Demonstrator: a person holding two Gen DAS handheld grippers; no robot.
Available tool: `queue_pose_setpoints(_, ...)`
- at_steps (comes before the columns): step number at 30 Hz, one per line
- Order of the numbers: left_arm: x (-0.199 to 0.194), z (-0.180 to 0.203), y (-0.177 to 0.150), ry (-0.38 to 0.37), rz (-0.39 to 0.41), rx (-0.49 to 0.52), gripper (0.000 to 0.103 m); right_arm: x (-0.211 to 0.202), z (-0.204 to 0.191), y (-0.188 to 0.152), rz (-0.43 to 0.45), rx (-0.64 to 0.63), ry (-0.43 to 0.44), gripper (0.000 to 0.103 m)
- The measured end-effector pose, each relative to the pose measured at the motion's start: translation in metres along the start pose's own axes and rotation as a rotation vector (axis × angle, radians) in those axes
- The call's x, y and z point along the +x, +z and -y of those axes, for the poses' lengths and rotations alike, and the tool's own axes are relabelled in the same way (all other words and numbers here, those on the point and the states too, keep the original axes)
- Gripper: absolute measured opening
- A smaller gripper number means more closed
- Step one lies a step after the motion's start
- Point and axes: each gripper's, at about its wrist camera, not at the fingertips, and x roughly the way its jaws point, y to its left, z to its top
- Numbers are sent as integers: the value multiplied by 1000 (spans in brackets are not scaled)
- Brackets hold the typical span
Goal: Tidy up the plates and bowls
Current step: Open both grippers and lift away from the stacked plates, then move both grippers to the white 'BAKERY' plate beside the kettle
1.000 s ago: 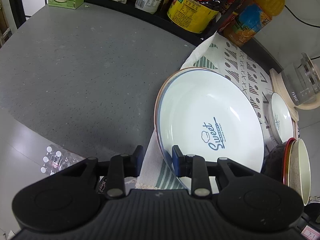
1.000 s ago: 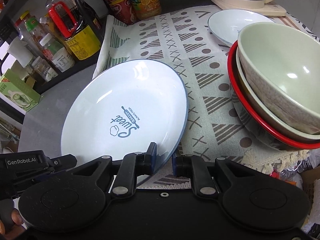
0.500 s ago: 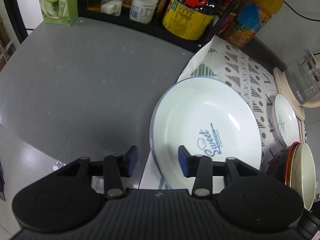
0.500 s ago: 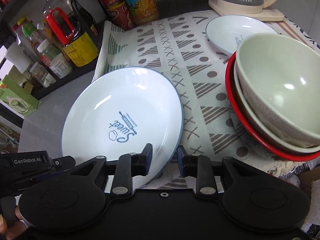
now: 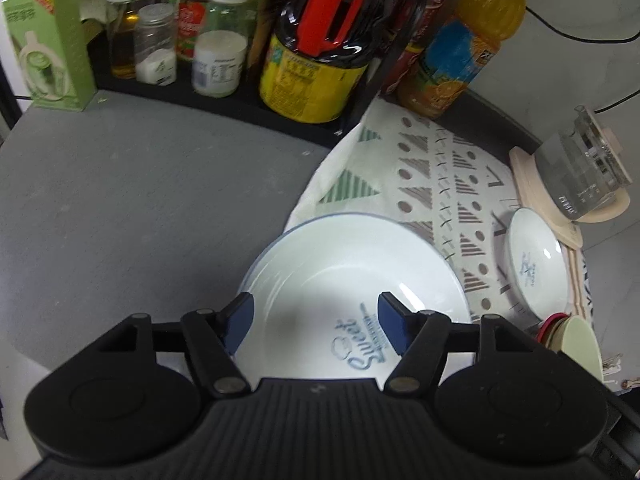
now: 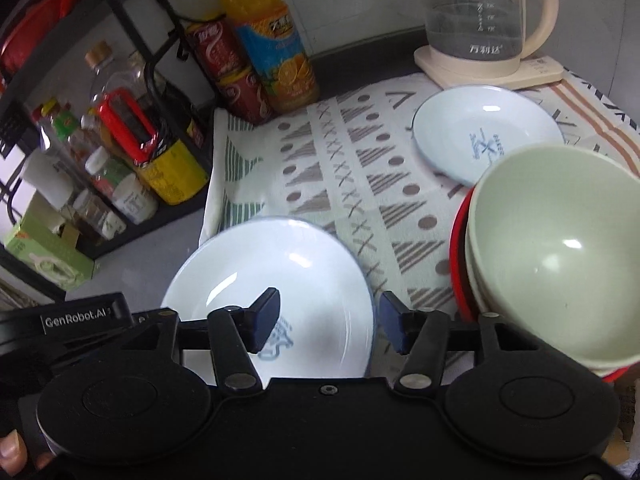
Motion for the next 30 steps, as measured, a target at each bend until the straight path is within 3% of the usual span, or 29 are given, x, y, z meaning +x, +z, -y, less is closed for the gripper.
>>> queue_pose_setpoints(4, 4, 12, 15, -38, 13, 48, 66, 0, 0, 19, 39, 25, -15, 67)
queue_pose_setpoints(8, 13, 24, 29, -73, 2, 89, 67, 2, 1, 35, 89, 47, -67, 87)
queue_pose_setpoints(12, 22, 36, 42, -77, -5, 144, 83, 3, 4, 47, 140, 62, -110, 99)
queue_pose_setpoints(14, 26, 43, 47, -98, -17, 171, 84, 2, 8, 51, 153, 87, -125, 102)
queue_pose_setpoints(18, 33, 59, 51, -154, -59, 220, 90, -3, 18, 57, 174, 134, -155, 103)
queue_pose_setpoints(30, 49, 102, 55, -248, -120, 266, 91, -14, 49, 62, 181, 226, -248, 103)
